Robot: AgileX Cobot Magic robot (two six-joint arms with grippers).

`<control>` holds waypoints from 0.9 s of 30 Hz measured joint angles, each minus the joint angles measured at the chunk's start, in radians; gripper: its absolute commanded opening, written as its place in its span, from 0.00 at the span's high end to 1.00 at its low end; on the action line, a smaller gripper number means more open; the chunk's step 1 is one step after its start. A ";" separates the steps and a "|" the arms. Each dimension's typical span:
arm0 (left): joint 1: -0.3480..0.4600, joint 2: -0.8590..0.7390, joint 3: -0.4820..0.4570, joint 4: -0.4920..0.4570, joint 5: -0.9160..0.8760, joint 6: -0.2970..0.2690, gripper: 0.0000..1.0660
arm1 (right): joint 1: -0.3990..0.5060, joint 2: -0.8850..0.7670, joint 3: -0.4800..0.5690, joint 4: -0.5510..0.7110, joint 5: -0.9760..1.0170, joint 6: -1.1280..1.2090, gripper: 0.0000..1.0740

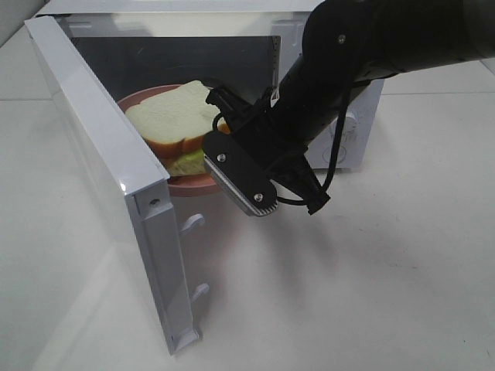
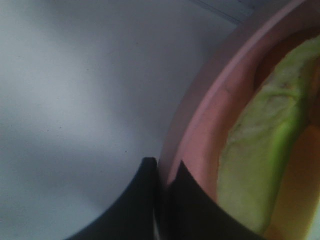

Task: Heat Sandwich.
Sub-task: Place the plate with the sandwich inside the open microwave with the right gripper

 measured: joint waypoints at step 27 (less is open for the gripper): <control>0.000 0.000 0.000 0.000 0.000 0.000 0.05 | -0.003 0.231 -0.371 -0.117 0.182 0.252 1.00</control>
